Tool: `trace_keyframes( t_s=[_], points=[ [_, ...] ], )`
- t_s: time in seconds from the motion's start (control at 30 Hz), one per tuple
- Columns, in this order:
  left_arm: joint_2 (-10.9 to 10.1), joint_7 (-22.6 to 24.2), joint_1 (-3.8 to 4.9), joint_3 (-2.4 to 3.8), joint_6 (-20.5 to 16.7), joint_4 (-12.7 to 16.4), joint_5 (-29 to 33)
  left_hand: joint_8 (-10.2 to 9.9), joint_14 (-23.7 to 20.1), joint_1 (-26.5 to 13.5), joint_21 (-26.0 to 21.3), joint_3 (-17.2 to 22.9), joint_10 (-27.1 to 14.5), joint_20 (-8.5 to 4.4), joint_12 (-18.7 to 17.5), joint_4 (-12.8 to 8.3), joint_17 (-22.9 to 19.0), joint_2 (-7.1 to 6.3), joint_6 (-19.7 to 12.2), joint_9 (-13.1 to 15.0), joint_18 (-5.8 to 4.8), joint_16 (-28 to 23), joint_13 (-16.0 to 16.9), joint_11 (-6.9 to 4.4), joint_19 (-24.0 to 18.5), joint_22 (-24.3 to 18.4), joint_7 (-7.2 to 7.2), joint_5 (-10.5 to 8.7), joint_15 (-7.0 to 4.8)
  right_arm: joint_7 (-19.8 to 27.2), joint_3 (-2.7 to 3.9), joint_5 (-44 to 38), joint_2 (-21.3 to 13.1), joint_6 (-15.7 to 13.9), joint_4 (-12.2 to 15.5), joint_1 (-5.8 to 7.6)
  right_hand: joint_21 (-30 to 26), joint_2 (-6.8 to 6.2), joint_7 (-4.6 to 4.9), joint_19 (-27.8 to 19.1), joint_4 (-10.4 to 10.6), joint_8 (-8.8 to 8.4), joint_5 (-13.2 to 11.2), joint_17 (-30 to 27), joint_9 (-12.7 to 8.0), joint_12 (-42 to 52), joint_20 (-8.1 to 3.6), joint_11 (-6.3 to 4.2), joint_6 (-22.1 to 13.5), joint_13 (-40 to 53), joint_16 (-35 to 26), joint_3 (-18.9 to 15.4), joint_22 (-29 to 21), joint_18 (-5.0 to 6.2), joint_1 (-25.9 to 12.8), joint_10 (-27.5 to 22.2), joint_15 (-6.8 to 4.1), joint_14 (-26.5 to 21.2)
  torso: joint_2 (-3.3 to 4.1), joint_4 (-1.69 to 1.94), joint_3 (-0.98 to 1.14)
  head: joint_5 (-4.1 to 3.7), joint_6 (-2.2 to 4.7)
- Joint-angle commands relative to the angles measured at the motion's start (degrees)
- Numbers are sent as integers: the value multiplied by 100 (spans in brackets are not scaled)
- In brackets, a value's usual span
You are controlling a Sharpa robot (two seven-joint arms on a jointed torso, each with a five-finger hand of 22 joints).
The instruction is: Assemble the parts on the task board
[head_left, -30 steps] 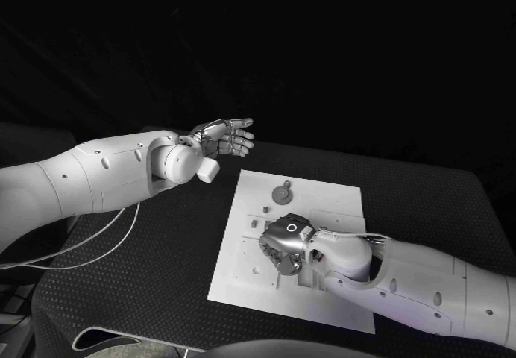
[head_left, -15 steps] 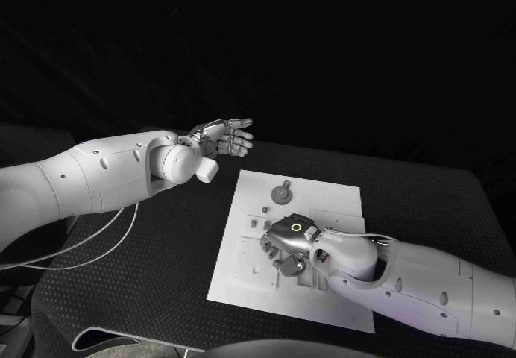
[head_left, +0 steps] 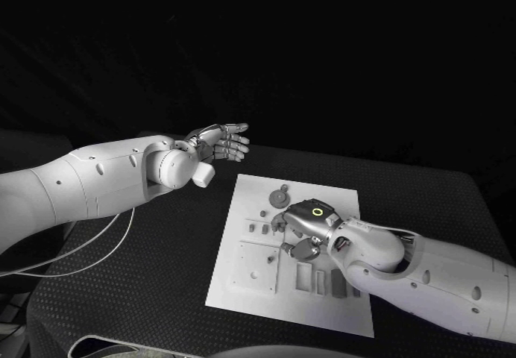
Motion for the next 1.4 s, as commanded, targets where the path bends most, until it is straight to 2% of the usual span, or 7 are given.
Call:
trace_keyframes(
  t_s=[0.03,0.17,0.43,0.53,0.63,0.93,1.4],
  points=[
    [-4,39,6,1,71,8,-19,-28,-10,-53,-24,-21,-53,-11,28,28,4,-1,27,-7,48,-10,6,3,30,75,16,4,-4,176,141,800,-228,-183,118,89,14,-14,-3,22,-32,-31,12,8,-5,15,-6,-24,-52,-12,38,-10,4,130,-27,-18,-13,17,-3,2,-11,-61,67],
    [-12,39,6,-1,72,10,-19,-29,-11,-50,-25,-19,-54,-12,28,27,4,-1,27,-7,49,-10,6,3,30,76,16,4,-4,252,335,1200,-521,155,263,256,70,-10,-5,74,-57,-25,13,40,-6,39,-22,-40,-67,-24,103,-104,38,130,-62,21,-31,67,2,-6,-7,-103,115],
    [3,51,4,-4,94,7,-22,-28,-10,-38,-26,-15,-55,-13,31,22,4,-2,28,-8,51,-10,7,2,30,77,15,4,-5,54,373,1010,-964,1006,296,566,83,-6,-41,-1,-95,-115,12,66,-57,-36,-15,66,-313,-153,144,-605,82,130,-413,-256,66,-21,-2,-11,-11,-182,189],
    [6,49,2,-7,107,1,-23,-28,-10,-35,-26,-14,-55,-14,32,21,4,-2,28,-8,52,-10,7,2,30,77,15,4,-5,-21,370,869,-1014,1262,276,565,54,1,-178,-78,-148,-168,20,66,-87,-43,16,130,-456,-231,143,-858,88,126,-549,-446,118,-93,1,-6,-8,-188,199],
    [9,53,0,-9,107,-17,-23,-28,-10,-33,-26,-13,-55,-14,33,21,5,-3,28,-8,52,-9,7,2,30,77,15,4,-5,-66,341,770,-1025,1475,244,565,19,-8,-242,-146,-143,-181,34,62,-105,-31,46,179,-522,-310,146,-1033,86,130,-614,-618,176,-167,10,-3,1,-184,192],
    [8,56,-2,-11,121,-23,-28,-28,-10,-28,-26,-11,-56,-14,35,20,5,-2,29,-8,52,-9,7,2,31,78,14,4,-6,-121,61,600,-962,1763,97,506,-7,1,-315,-181,-38,-165,65,53,-132,17,71,191,-570,-406,196,-1197,86,130,-605,-703,192,-225,7,11,-5,-219,148],
    [-8,57,-4,-11,152,-30,-30,-28,-9,-24,-27,-10,-57,-13,39,21,5,0,31,-9,52,-9,7,2,32,80,14,4,-6,-64,21,363,-826,1393,-11,332,33,24,-294,-76,181,-40,24,12,-151,224,26,61,-421,-418,296,-1071,99,130,-264,-341,68,-159,5,9,-10,-230,125]
  ],
)
